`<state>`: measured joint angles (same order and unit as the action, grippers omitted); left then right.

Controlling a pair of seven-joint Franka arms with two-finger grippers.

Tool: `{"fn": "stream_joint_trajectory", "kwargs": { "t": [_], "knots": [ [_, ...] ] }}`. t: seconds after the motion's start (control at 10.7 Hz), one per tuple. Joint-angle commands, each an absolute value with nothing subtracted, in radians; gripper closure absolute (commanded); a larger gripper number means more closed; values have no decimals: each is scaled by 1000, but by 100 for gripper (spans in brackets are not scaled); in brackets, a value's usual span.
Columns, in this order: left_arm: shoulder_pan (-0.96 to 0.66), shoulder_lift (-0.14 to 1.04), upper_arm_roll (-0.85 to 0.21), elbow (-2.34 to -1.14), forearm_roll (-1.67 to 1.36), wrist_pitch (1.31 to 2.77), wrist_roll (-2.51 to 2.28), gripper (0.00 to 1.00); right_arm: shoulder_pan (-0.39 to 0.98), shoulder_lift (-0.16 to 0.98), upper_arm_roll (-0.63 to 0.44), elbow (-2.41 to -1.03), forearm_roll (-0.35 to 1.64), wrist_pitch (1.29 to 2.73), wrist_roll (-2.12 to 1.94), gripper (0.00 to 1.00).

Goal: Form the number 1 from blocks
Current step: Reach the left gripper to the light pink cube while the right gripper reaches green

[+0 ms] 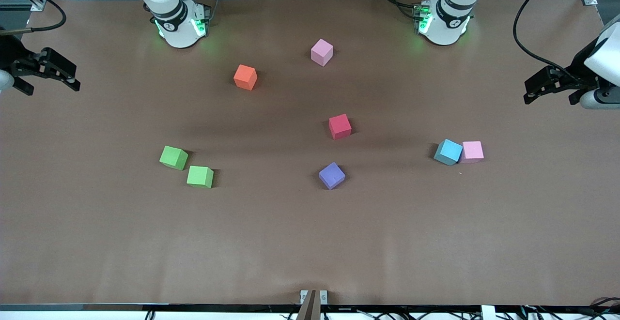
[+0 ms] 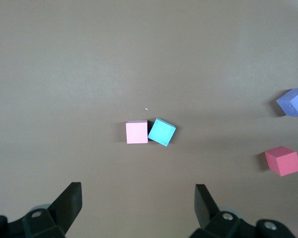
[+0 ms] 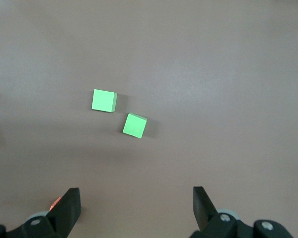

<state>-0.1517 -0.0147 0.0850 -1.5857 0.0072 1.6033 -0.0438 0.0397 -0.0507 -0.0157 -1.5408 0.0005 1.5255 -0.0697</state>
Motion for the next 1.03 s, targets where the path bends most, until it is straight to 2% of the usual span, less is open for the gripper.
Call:
{"fn": "stream_joint_trajectory", "kwargs": {
  "t": [0.0,0.28,0.56,0.94],
  "knots": [
    [-160,-21,87,-1569,21,1582,-43,0,26,-45,-12,-1528,20,1500,-90,0],
    [-161,-21,59,-1583,2,1582,-46,0,25,-44,-12,-1529,20,1497,-92,0],
    [-167,-9,-121,-1663,-57,1572,-211,0,26,-43,-12,-1549,20,1497,-92,0],
    [-172,-8,-360,-1883,-168,1782,-514,0,26,-28,-12,-1617,18,1511,-92,0]
  ]
}}
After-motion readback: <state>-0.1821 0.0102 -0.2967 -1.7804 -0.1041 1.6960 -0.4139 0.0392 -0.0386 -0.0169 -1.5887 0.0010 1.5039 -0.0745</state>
